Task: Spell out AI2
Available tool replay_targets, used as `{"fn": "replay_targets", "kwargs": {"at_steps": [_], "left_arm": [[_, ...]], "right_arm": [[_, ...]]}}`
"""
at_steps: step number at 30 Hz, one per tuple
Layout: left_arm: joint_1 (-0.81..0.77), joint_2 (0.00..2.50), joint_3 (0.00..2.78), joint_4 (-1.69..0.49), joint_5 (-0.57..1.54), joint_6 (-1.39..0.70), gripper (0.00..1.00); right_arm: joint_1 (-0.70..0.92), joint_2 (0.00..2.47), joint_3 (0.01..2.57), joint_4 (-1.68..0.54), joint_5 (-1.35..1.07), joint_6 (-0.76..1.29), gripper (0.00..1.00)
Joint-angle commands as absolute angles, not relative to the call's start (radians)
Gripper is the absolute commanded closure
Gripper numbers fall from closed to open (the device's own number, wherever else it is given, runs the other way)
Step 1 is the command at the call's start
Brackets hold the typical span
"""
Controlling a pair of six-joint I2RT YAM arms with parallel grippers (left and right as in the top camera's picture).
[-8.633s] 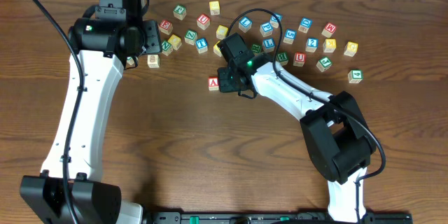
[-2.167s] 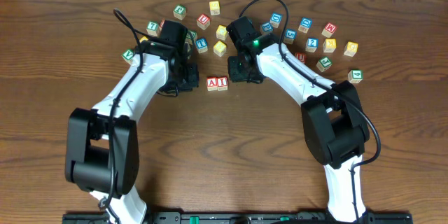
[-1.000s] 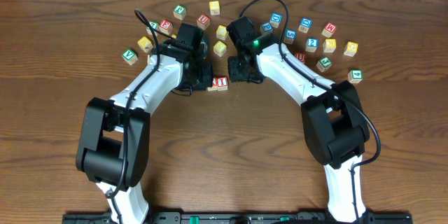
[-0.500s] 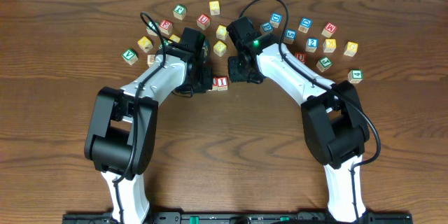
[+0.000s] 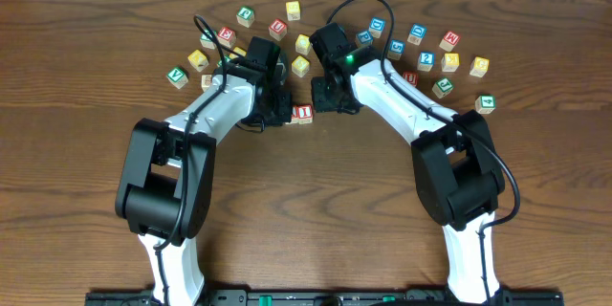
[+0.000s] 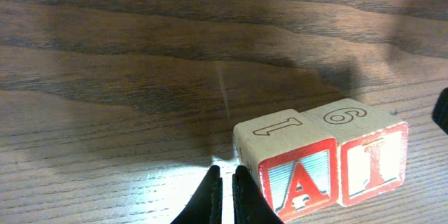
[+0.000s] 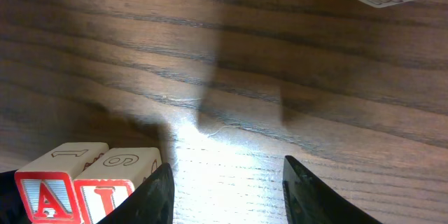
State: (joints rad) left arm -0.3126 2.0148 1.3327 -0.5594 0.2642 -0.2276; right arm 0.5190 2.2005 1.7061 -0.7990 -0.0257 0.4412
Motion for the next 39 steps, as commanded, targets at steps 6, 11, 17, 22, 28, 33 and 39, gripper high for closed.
{"fn": "replay_targets", "kwargs": {"at_steps": [6,11,17,22,28,33,39], "left_arm": [[-0.311,2.02,1.325,-0.558,0.307,-0.165,0.92],[-0.311,2.02,1.325,-0.555,0.307,-0.149,0.93],[-0.311,2.02,1.325,-0.554,0.306,-0.129,0.92],[-0.311,2.02,1.325,-0.547,0.302,-0.119,0.93],[-0.311,2.02,1.325,-0.538,0.302,-0.083,0.93],[-0.311,2.02,1.325,-0.528,0.302,-0.07,0.92],[-0.311,2.02,1.325,-0.529,0.295,-0.051,0.93]], "right_arm": [[0.512,2.202,1.699,-0.801,-0.014,0.448,0.55],[0.512,2.202,1.699,-0.801,-0.014,0.449,0.55],[0.512,2.206,1.699,-0.807,-0.014,0.449,0.56],[0.512,2.226,1.699,-0.802,-0.015,0.449,0.6],[0.512,2.228,1.699,-0.8,-0.027,0.449,0.6],[0.517,2.228,1.699,-0.801,-0.052,0.449,0.61],[0.538,2.228,1.699,-0.801,-0.059,0.449,0.61]]}}
